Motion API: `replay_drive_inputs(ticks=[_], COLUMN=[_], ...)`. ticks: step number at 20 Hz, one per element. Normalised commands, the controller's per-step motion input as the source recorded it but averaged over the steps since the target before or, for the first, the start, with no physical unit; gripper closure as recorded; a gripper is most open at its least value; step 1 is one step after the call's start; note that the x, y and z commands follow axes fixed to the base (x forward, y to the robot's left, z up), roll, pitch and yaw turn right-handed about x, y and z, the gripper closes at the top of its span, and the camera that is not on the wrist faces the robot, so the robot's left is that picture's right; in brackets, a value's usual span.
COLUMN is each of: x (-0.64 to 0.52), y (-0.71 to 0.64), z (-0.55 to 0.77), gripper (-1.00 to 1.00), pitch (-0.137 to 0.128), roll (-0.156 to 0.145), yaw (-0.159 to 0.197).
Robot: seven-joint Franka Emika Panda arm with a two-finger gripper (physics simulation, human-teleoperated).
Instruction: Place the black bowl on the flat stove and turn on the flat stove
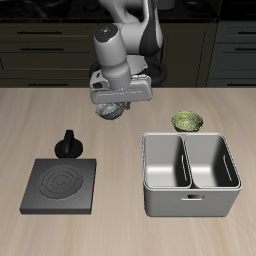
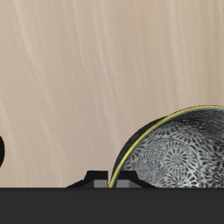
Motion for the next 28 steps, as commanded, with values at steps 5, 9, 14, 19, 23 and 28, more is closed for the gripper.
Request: replay_drive_inputs(ticks=[5, 9, 14, 19, 23, 28], x=[-0.08, -0.08, -0.07, -0.10, 0.15, 0.24], y=[-0.22, -0.16, -0.20, -0.04, -0.08, -0.09], z=[0.54, 0.38, 0.69, 0.28, -0.02, 0.12], gripper=[1.00, 1.00, 1.00, 1.00, 1.00, 1.00], pitch=[-0.081, -0.056, -0.086, -0.050, 0.014, -0.007], roll=[-0.051, -0.039, -0.042, 0.028, -0.021, -0.001], yaw=[0.045, 0.021, 0.003, -0.011, 0.066, 0.023])
